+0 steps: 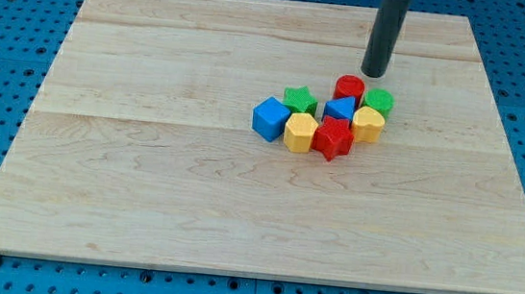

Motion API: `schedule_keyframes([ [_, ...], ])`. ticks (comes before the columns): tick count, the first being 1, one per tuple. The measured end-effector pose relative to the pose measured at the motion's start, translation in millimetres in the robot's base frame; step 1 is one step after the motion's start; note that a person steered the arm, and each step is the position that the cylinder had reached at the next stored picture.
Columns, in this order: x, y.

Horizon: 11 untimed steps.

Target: Push the green circle into the yellow heart

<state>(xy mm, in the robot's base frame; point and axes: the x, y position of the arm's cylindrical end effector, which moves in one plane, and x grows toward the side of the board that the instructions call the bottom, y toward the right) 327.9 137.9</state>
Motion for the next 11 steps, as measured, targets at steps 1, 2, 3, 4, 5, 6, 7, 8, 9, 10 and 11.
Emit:
schedule_keyframes([
  [1,9,-14],
  [2,19,-29],
  [3,32,-33],
  [4,32,-33],
  [5,25,-11],
  [6,24,40],
  [7,24,85],
  [8,24,79],
  [9,25,39],
  [10,42,2],
  [11,64,-15],
])
